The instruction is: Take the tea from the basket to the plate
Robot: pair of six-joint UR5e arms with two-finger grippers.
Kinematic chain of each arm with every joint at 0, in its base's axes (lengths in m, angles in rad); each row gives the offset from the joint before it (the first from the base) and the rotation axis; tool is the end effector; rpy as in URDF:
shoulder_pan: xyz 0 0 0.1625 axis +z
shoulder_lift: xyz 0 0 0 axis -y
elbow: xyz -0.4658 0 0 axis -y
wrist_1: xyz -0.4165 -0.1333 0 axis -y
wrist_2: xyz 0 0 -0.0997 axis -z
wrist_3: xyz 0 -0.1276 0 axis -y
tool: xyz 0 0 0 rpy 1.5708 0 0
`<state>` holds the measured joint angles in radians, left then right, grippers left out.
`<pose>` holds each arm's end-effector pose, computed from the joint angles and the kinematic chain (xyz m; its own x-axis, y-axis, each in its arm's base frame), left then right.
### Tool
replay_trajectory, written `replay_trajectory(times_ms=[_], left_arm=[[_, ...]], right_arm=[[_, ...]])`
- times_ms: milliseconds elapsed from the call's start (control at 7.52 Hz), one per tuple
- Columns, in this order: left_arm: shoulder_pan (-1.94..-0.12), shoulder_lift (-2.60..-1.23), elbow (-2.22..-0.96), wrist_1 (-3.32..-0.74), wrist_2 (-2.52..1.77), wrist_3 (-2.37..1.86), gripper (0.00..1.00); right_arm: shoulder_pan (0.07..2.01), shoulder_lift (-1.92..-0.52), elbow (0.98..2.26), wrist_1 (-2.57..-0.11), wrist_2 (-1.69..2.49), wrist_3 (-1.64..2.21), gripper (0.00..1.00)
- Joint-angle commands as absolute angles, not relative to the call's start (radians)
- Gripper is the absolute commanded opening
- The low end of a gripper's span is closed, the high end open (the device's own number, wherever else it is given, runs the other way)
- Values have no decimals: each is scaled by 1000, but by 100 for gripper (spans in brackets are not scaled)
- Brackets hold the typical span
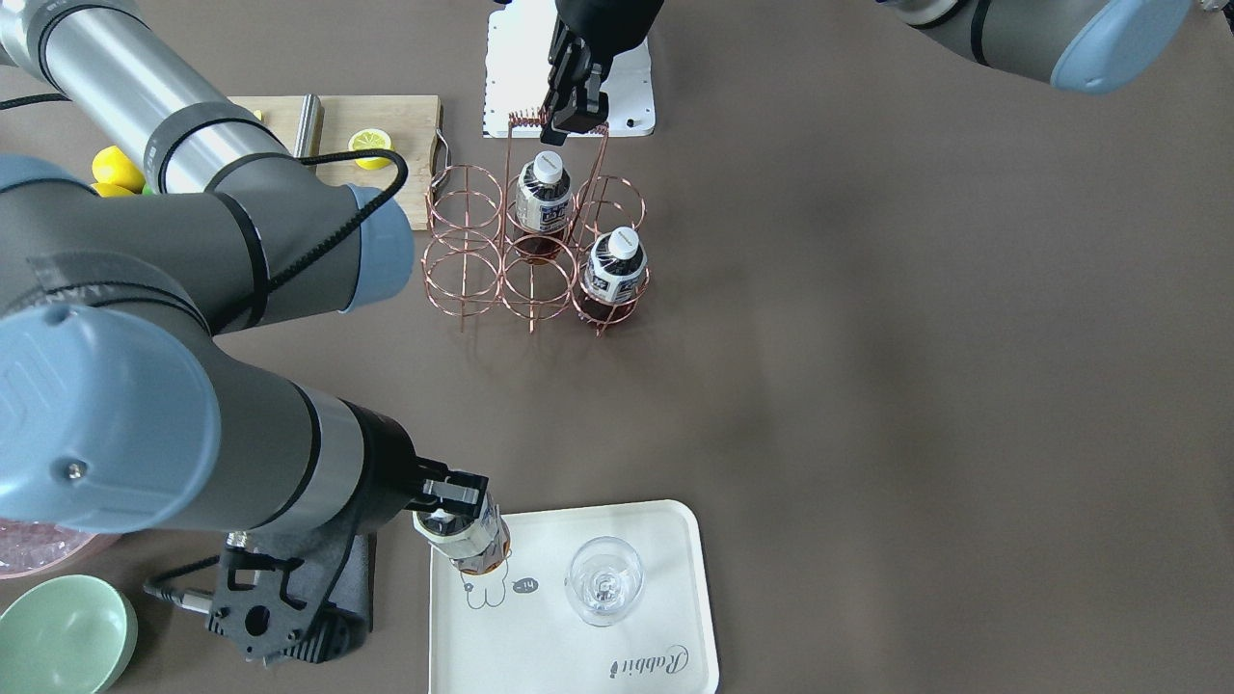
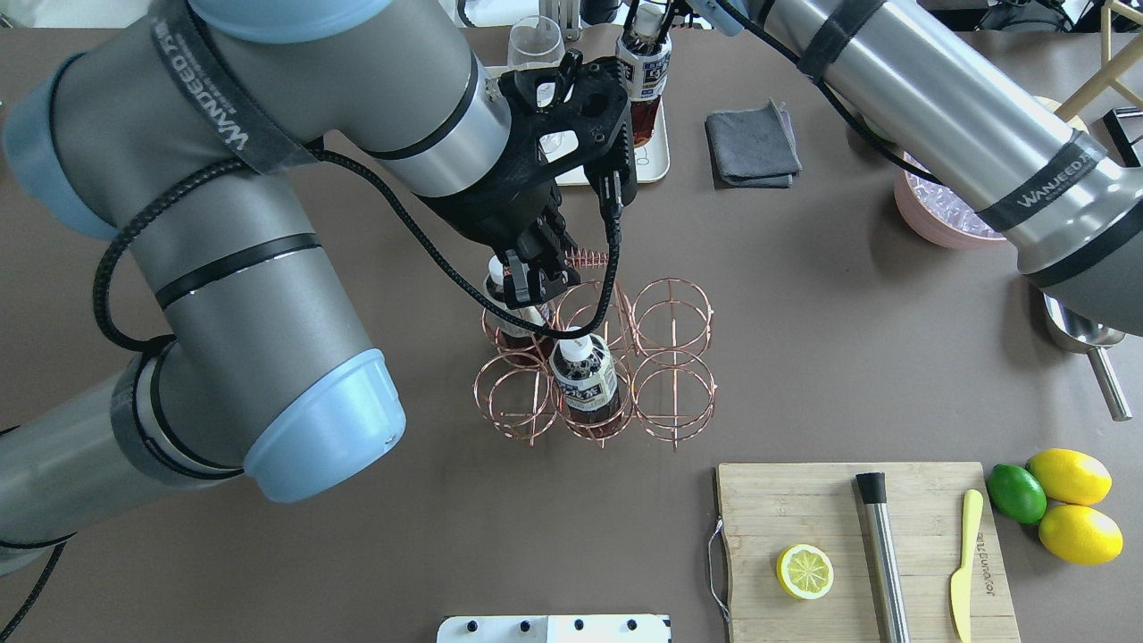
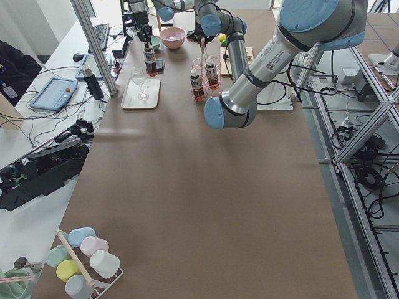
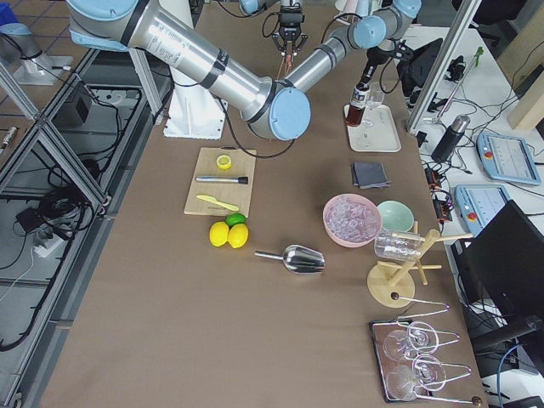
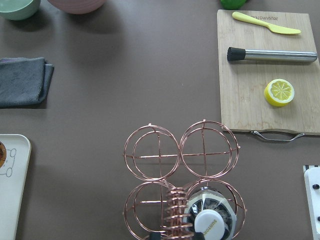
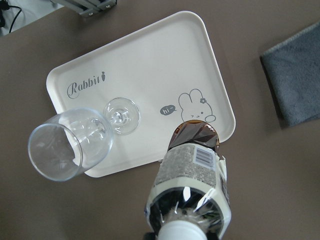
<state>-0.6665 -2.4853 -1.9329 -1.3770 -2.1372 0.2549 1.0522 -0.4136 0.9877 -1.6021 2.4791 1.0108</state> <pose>0.4564 -0.4415 0.0105 0.0514 0.9985 -0.0207 -0.3942 0.0394 0.9182 -0.4188 -0.7997 0.1392 0.5361 0.2803 0.7963 -0.0561 0.9530 -0.2976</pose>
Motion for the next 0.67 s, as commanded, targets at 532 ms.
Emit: replay_trajectory(times_ms=[532], left_arm=[[-868,-2352,-2081,-1376,-2195,262,0]], right_arm=[[989,-311,716,-1381,2273,839,0]])
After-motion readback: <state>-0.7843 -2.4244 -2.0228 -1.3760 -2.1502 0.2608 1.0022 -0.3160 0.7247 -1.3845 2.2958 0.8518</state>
